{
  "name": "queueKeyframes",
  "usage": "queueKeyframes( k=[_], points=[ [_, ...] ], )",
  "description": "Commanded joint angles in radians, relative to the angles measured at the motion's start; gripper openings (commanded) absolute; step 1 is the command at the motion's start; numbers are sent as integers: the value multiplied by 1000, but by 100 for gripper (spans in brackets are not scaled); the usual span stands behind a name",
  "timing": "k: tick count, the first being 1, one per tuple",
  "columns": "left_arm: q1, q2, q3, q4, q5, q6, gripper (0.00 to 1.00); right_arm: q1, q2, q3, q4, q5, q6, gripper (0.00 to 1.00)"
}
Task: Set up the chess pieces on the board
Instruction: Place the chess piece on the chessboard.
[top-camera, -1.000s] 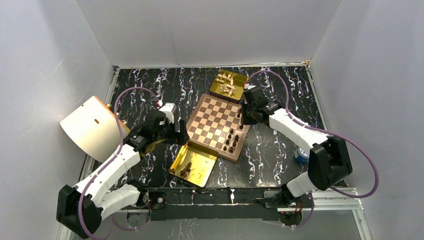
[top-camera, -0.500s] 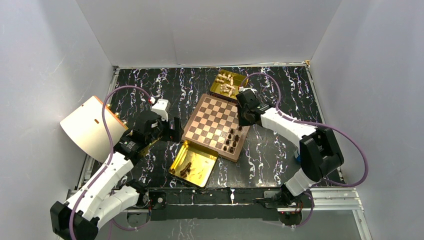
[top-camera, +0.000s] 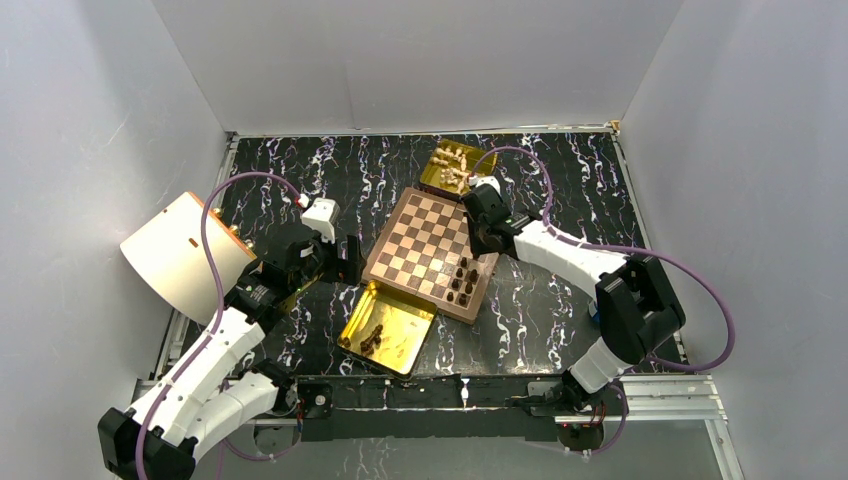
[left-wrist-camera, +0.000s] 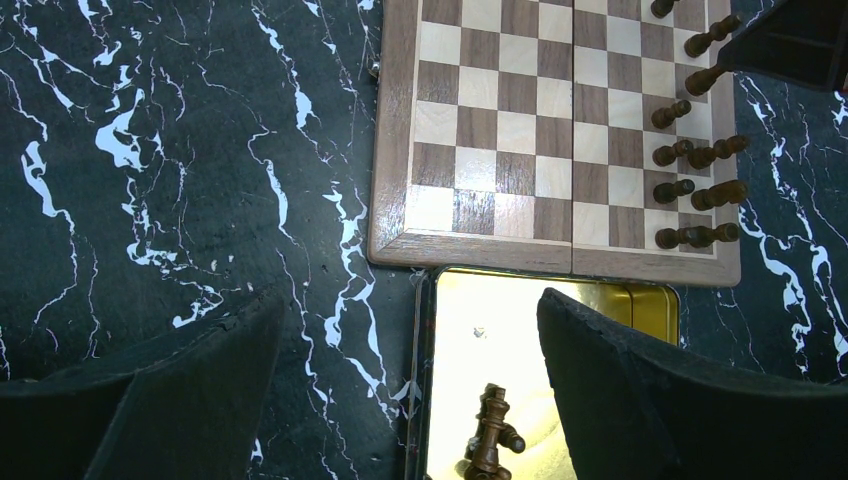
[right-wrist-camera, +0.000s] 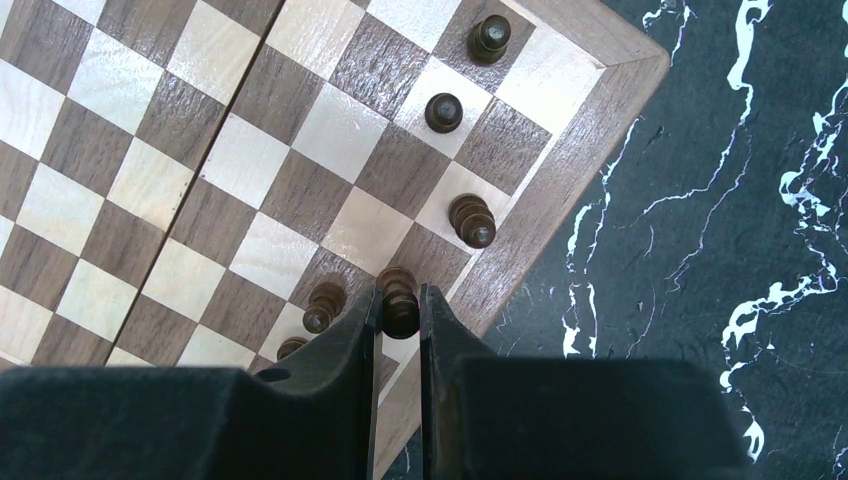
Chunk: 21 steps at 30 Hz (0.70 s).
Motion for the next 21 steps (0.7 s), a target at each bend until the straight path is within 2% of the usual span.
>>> queueKeyframes(
  k=[1,21],
  points=[
    [6,-22,3,6,-7,13,94,11,-31,-11,47,46,-3,15],
    [6,-42,-5,14,-18,18,94,41,-18,-34,23,104,-6,23]
  ],
)
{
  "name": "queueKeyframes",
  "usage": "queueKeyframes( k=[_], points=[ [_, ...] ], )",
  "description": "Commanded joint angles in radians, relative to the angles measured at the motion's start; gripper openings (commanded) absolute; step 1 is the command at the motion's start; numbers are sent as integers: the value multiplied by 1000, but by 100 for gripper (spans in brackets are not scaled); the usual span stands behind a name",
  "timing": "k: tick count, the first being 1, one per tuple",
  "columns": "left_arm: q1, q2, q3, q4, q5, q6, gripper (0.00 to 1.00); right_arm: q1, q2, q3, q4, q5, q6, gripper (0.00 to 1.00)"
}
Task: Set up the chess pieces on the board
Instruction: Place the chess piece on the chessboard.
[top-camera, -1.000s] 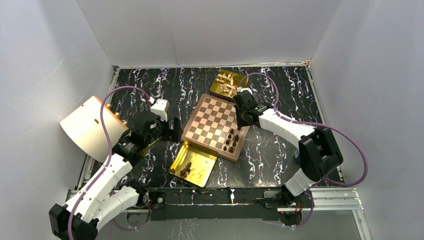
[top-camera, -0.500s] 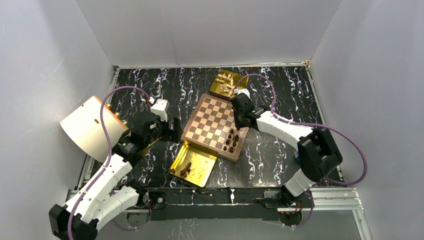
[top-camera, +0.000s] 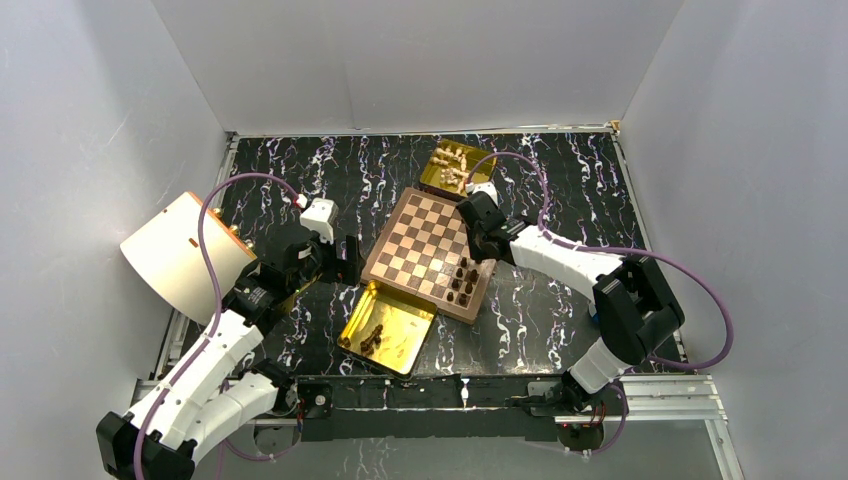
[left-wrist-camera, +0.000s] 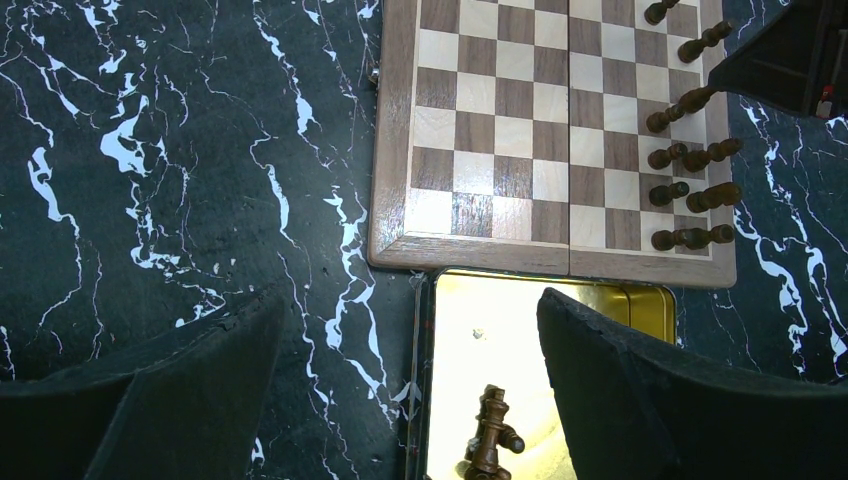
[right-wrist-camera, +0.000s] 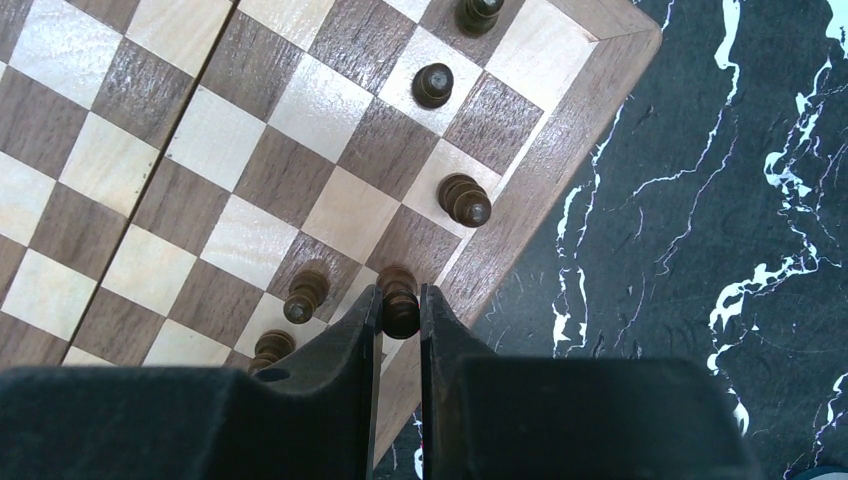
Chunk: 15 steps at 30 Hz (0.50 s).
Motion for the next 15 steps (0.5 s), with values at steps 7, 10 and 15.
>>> queueKeyframes(
  k=[7,10,15],
  points=[
    [6,-26,-9,18,-23,14,94,3,-19,-21,42,35,-7,24],
    [6,-24,-10,19,-21,15,94,2,-12,-19,50,34,-11,25],
    [6,-28,-11,20,-20,14,94,1,2,-7,42,40,-14,26]
  ],
)
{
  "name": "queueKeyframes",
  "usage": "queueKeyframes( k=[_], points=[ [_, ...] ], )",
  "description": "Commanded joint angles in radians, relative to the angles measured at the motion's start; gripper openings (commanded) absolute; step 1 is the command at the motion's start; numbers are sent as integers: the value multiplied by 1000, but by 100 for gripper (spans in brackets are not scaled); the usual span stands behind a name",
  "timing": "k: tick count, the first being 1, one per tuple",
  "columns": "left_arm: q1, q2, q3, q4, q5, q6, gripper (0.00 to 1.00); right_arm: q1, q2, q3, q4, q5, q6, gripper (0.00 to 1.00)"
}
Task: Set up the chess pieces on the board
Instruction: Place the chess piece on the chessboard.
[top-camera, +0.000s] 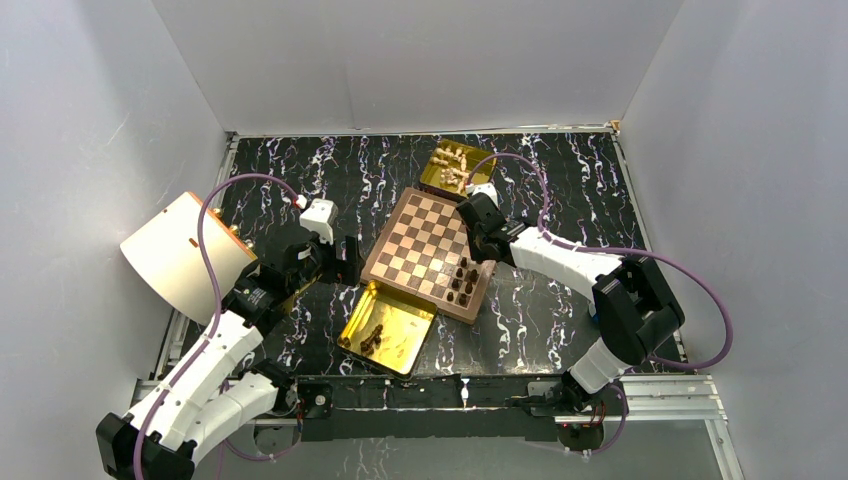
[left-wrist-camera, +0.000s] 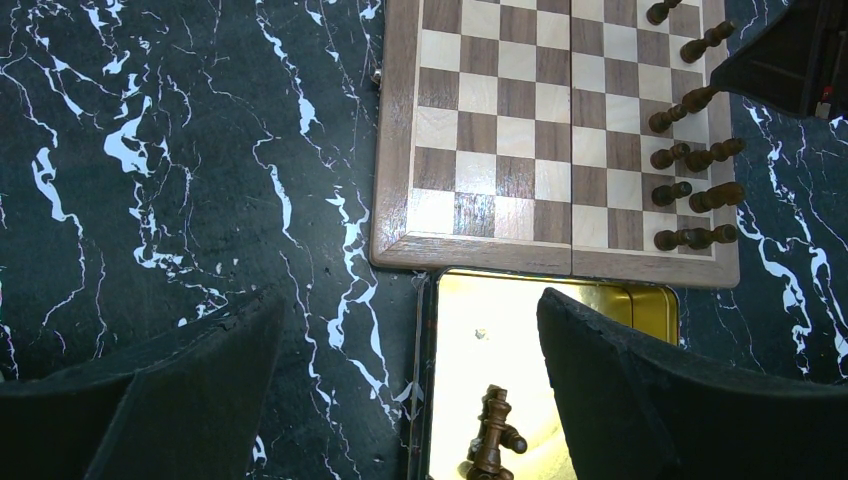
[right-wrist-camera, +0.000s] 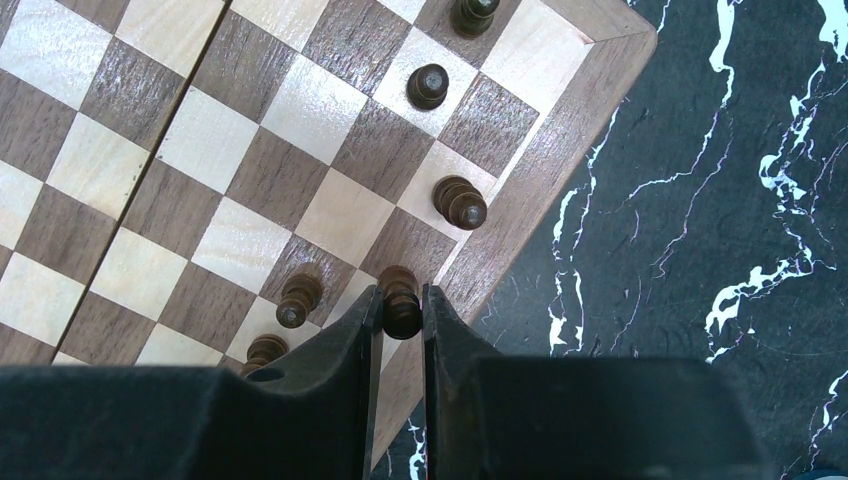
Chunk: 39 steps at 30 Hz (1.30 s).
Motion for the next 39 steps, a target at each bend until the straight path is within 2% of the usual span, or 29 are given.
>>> queueKeyframes(
  k=[1,31,39],
  points=[
    [6,-25,-7,17,-16,11,94,0,5,14,21,25,-3,26],
    [6,-37,-18,40,44,14,94,-12,33,29,80,30,-17,27],
    [6,-45,-19,42,48,17,93,-15,38,46,49,31,-9,27]
  ],
)
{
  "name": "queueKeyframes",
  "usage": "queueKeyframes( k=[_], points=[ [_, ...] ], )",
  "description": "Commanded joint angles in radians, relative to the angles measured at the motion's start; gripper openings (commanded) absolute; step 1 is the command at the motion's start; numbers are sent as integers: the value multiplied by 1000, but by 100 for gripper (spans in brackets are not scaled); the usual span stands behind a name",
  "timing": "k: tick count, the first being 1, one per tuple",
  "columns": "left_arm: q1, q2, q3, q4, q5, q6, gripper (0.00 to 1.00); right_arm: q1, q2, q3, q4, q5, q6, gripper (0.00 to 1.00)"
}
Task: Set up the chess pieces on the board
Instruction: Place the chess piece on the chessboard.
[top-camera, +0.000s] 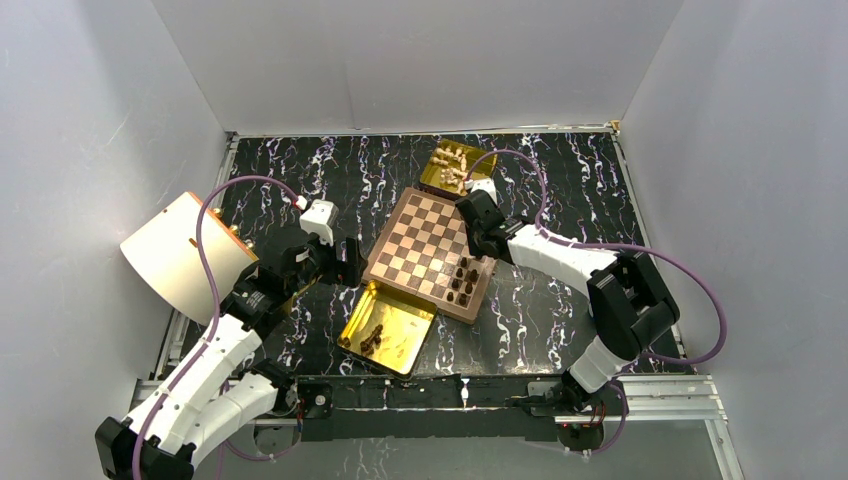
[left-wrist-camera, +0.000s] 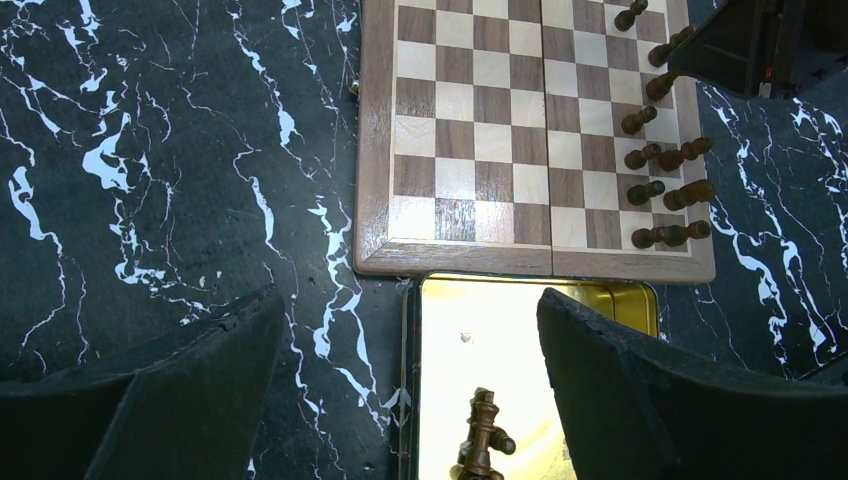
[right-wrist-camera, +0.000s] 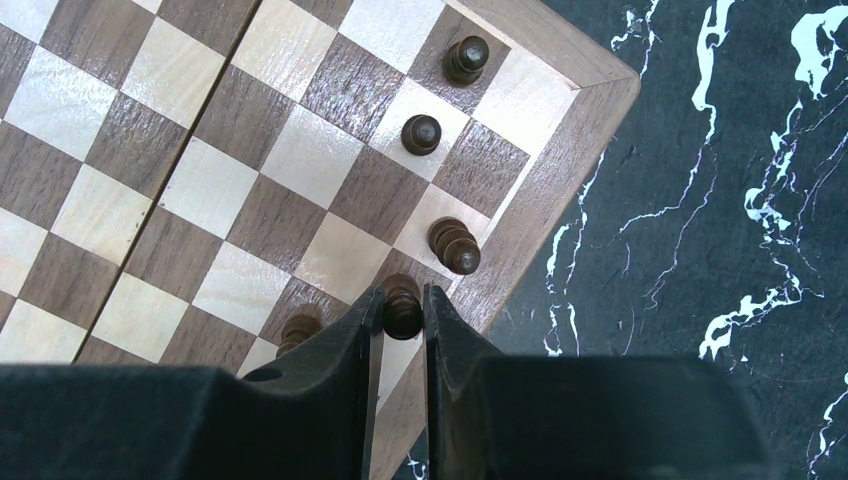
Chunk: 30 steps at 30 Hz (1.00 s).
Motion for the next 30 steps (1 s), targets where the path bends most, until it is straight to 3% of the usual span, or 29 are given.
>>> queueKeyframes(
  k=[1,17,30],
  points=[
    [6,-26,-5,18,8,14,94,-5,8,36,-9,10,7,27],
    [6,-31,-8,20,10,17,94,-5,29,44,-35,21,24,36],
    [6,-30,-8,20,10,17,94,-4,44,41,-33,33,20,36]
  ],
)
